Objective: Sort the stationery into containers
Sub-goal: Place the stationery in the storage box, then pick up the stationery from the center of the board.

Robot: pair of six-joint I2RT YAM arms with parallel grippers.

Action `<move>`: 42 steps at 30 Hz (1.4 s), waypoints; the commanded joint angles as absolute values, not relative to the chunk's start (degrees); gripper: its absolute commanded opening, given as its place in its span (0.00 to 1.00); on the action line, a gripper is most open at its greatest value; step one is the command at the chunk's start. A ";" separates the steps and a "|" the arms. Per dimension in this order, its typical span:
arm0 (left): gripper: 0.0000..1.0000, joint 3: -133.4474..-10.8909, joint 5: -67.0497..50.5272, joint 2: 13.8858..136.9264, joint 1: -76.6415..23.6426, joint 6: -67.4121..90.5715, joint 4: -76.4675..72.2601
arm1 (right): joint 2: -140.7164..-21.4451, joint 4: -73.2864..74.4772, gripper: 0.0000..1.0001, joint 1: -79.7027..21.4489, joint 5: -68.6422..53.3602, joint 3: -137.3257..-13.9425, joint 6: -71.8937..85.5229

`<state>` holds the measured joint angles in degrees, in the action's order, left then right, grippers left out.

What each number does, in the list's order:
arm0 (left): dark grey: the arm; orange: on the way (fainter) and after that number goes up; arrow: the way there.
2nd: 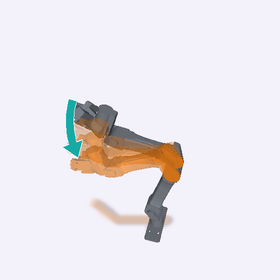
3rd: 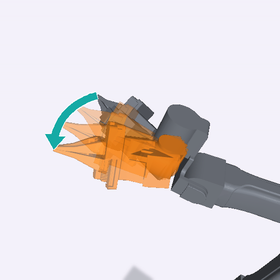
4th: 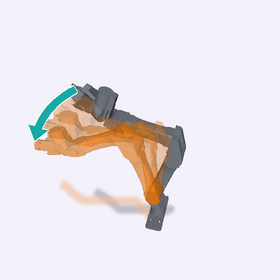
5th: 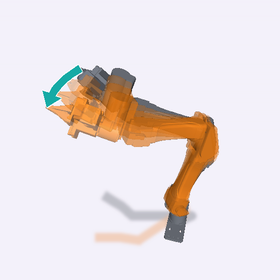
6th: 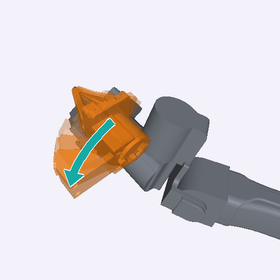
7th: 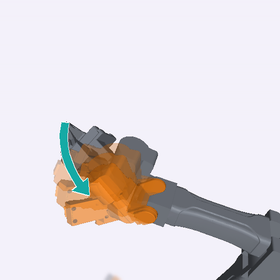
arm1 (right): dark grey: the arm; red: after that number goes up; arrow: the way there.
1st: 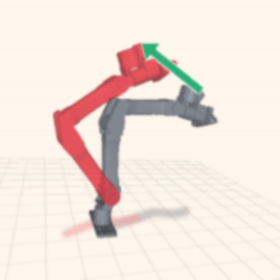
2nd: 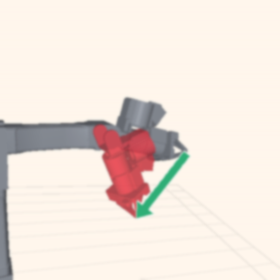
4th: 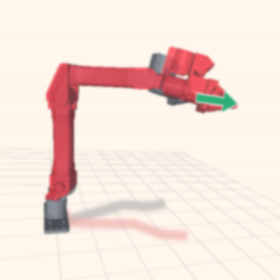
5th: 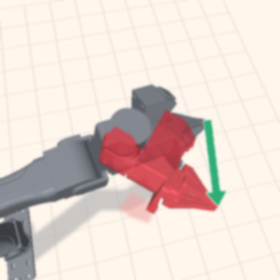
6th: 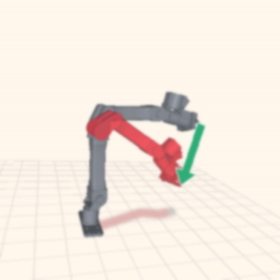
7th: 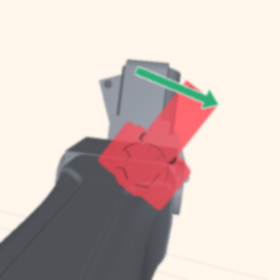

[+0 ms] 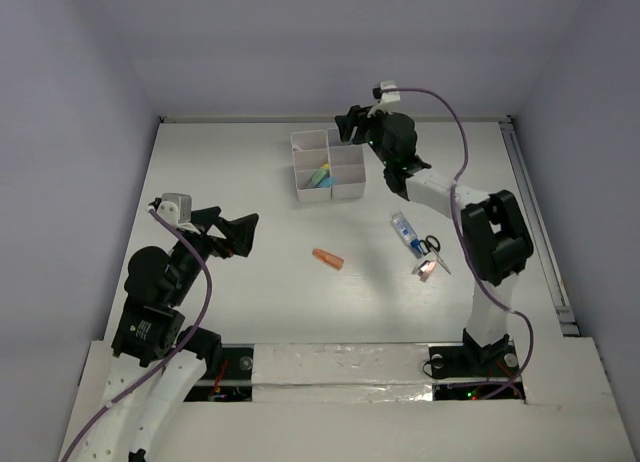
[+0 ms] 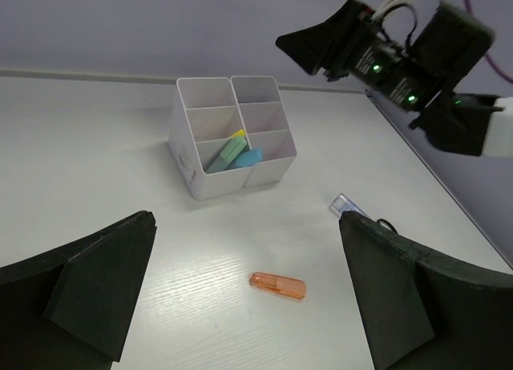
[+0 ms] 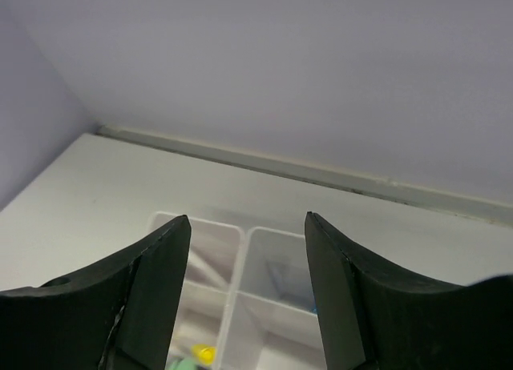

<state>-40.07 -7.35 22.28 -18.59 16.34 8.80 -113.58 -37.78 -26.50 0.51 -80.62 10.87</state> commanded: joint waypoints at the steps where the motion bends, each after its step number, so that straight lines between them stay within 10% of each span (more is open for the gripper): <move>1: 0.99 -39.64 -8.44 21.53 -18.19 15.82 5.36 | -104.25 -21.17 0.65 -26.72 -11.75 -80.95 9.76; 8: 0.99 -39.38 -9.14 21.18 -18.19 16.00 5.27 | -93.43 -3.72 0.70 -29.96 -31.81 -69.70 4.49; 29: 0.99 -39.11 -9.58 20.39 -18.19 16.17 5.63 | -114.34 26.63 0.81 -46.22 -12.05 -78.48 -6.42; 38: 0.99 -39.29 -10.11 19.78 -18.19 16.08 5.54 | -119.53 31.73 0.66 -51.76 -0.53 -81.13 -6.33; 42: 0.99 -39.20 -10.11 19.34 -18.19 16.08 5.62 | -119.27 31.38 0.28 -52.47 1.84 -80.33 -5.98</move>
<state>-39.72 -9.06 20.21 -18.59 16.36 8.40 -116.16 26.35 -51.11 -1.45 -81.73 -6.26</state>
